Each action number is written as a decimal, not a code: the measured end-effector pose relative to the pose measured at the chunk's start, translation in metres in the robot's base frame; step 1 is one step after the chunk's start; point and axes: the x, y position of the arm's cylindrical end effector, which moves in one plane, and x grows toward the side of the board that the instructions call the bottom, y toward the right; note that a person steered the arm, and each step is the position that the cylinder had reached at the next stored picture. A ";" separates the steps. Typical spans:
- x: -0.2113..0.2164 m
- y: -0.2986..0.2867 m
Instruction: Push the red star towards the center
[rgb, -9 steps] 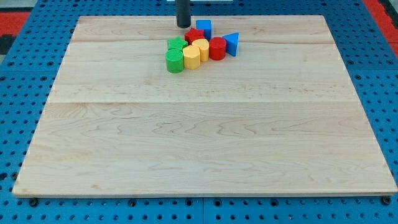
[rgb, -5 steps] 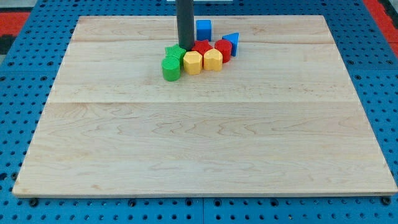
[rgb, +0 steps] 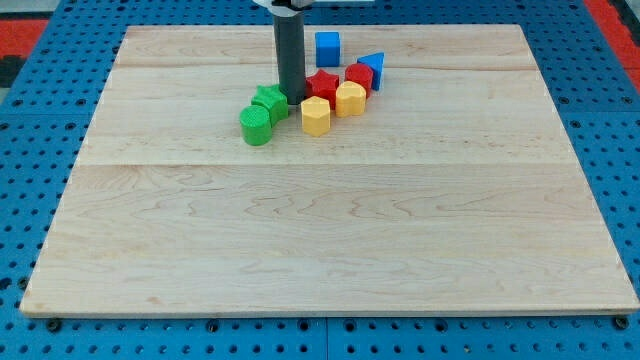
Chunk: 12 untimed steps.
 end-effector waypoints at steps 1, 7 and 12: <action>-0.003 0.000; -0.011 0.042; 0.146 0.121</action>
